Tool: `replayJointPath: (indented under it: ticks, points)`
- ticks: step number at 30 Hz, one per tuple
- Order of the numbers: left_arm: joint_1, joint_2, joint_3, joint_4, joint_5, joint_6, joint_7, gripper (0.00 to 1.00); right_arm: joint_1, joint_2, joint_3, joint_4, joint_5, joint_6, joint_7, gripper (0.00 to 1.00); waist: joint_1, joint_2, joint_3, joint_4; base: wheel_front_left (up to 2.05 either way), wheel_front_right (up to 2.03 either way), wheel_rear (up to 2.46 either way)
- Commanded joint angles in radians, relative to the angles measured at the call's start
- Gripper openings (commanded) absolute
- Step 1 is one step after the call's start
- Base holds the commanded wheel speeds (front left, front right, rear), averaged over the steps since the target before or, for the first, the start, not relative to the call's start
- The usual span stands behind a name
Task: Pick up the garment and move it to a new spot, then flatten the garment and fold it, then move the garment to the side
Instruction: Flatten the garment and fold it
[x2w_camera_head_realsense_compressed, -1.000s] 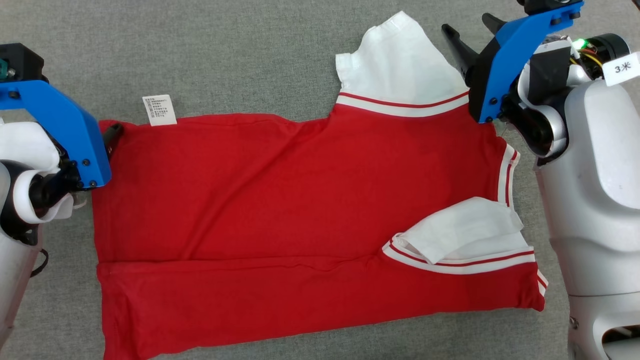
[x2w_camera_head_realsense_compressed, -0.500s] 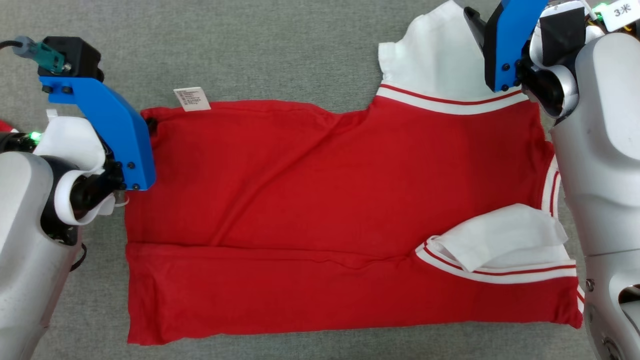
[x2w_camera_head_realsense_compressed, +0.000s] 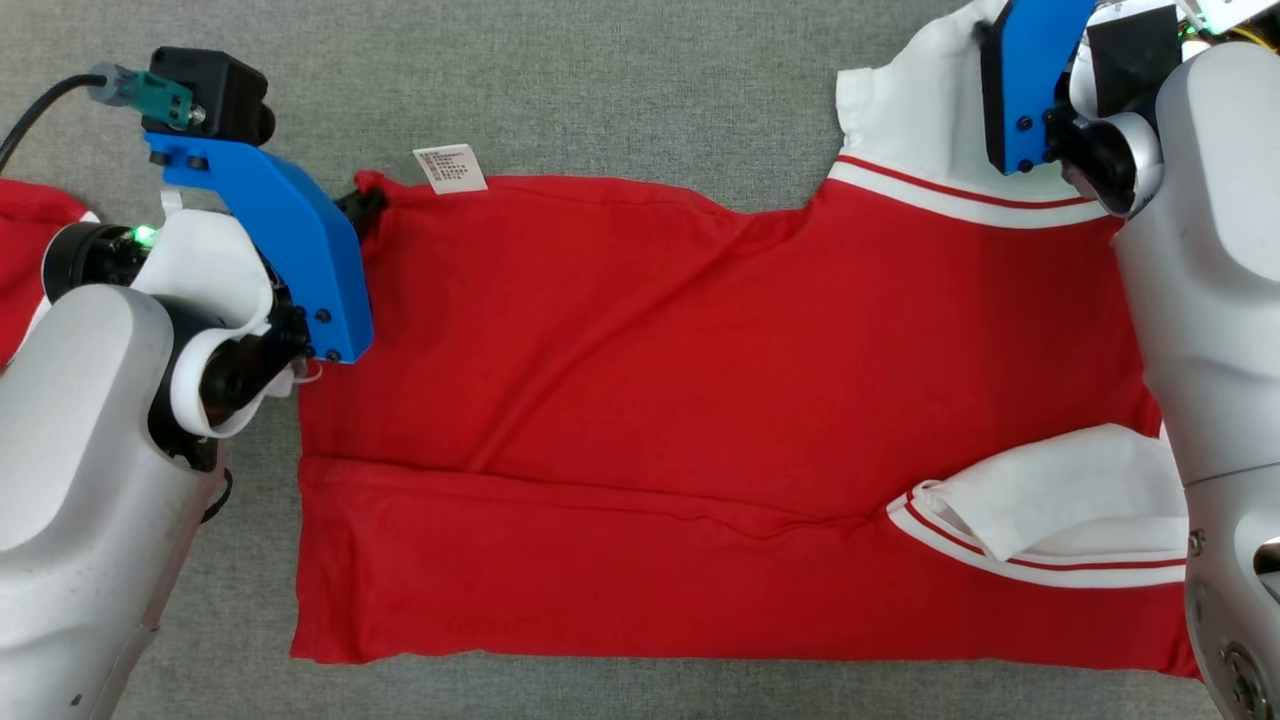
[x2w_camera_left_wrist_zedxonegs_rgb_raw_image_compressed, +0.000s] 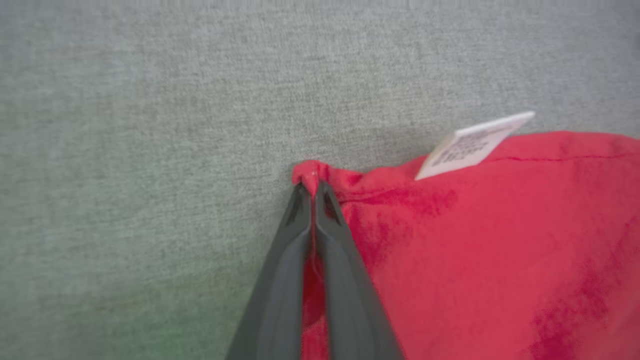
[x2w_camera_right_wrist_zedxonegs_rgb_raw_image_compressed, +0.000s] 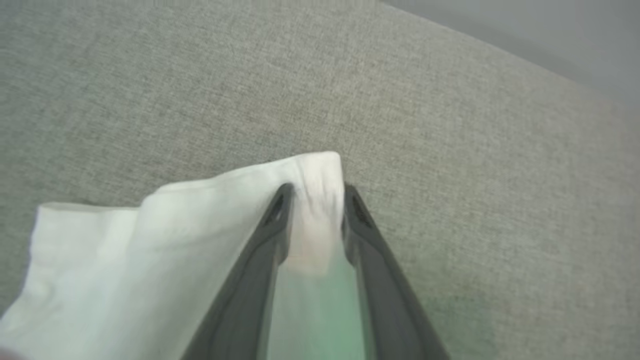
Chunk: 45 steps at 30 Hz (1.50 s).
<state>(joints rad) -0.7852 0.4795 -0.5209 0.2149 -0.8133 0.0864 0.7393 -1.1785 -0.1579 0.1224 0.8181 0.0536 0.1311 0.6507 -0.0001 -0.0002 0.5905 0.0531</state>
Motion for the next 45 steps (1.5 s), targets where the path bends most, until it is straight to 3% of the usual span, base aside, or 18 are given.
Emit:
replayJointPath:
  ticks: [1, 7, 12, 21, 32, 45]
  points:
    - [0.001, -0.009, -0.003, 0.027, 0.021, 0.005, -0.024, 0.0, 0.008, -0.014, -0.01, 0.013, -0.013, -0.001, -0.017, 0.0, 0.0001, 0.0002, -0.001, -0.003, 0.0, 0.0, 0.0]
    - [0.002, -0.011, 0.022, 0.067, 0.053, 0.013, -0.143, 0.0, 0.034, -0.003, -0.047, -0.004, -0.053, 0.0, -0.14, 0.0, 0.0001, 0.0002, -0.041, -0.016, 0.0, 0.0, 0.0]
    - [0.044, -0.023, 0.049, 0.08, 0.018, -0.005, -0.199, 0.0, 0.088, 0.007, -0.024, -0.017, 0.004, 0.0, -0.19, 0.0, 0.0001, 0.0002, -0.099, -0.031, 0.0, 0.0, 0.0]
    - [0.177, -0.027, 0.052, 0.071, 0.004, -0.016, -0.299, 0.0, 0.318, -0.046, 0.032, -0.185, 0.164, 0.0, -0.267, 0.0, 0.0001, 0.0002, -0.227, -0.038, 0.0, 0.0, 0.0]
    - [0.319, -0.037, 0.051, 0.067, 0.02, -0.008, -0.438, 0.0, 0.636, -0.11, -0.004, -0.523, 0.255, 0.0, -0.158, 0.0, 0.0001, 0.0002, -0.3, -0.04, 0.0, 0.0, 0.0]
    - [0.459, -0.081, 0.049, 0.128, 0.033, 0.0, -0.621, 0.0, 1.049, -0.019, -0.16, -0.91, 0.253, 0.0, 0.013, 0.0, 0.0001, 0.0002, -0.387, -0.046, 0.0, 0.0, 0.0]
